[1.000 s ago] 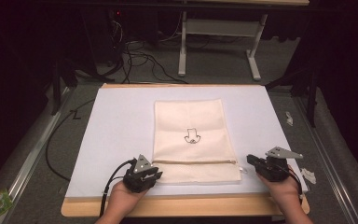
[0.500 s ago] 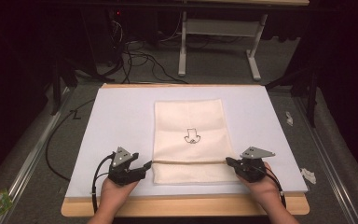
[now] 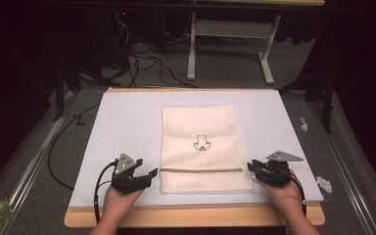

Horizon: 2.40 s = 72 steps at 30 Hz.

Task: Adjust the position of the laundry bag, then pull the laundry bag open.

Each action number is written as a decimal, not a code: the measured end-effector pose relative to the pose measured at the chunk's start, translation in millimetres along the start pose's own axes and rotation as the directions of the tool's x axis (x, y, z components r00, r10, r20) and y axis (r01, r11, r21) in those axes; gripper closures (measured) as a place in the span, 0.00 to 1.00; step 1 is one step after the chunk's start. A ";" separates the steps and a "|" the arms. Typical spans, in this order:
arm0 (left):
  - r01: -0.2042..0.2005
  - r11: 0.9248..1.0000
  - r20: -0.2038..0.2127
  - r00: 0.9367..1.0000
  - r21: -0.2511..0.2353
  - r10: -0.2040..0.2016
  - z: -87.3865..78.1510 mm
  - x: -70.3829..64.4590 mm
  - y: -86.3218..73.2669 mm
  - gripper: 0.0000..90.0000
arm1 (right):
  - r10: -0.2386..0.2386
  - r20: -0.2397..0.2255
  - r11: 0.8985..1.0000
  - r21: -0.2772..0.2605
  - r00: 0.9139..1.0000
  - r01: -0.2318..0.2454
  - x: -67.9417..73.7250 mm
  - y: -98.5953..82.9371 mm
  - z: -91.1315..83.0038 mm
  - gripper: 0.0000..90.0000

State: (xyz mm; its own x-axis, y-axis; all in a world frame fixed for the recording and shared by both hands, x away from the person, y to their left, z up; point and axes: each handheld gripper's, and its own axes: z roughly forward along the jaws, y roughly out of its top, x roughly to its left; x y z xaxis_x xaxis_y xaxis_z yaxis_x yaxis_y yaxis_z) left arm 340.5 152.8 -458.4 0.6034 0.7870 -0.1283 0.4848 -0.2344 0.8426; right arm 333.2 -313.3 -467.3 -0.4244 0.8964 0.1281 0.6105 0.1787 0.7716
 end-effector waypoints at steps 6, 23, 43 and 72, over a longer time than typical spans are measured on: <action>-0.001 1.000 0.008 1.000 -0.011 0.001 -0.3 -1.4 -0.1 0.34 | -0.018 -0.018 0.997 0.081 1.000 0.019 7.4 -0.7 13.2 0.70; -0.023 1.000 0.026 0.999 0.007 0.023 0.9 2.6 -3.6 0.33 | -0.036 -0.022 0.996 0.083 0.999 0.038 6.6 -3.8 14.4 0.76; -0.024 0.999 0.062 0.998 -0.043 0.027 -2.2 -7.4 1.6 0.33 | -0.122 -0.043 0.992 0.019 0.992 0.123 15.2 6.8 -2.8 0.94; -0.026 0.999 0.434 0.901 0.044 0.004 100.9 -141.1 51.8 0.61 | -0.126 -0.087 0.988 -0.097 0.988 0.118 22.6 16.4 -25.7 0.95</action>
State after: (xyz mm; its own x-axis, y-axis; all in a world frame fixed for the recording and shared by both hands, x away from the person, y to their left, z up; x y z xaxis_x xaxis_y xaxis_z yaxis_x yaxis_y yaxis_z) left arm 344.3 -28.0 -449.3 0.8203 0.4601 -0.3396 0.4969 -0.2795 0.8215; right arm 316.4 -300.6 -435.8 -0.5544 0.8281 0.0831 0.4885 0.2430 0.8380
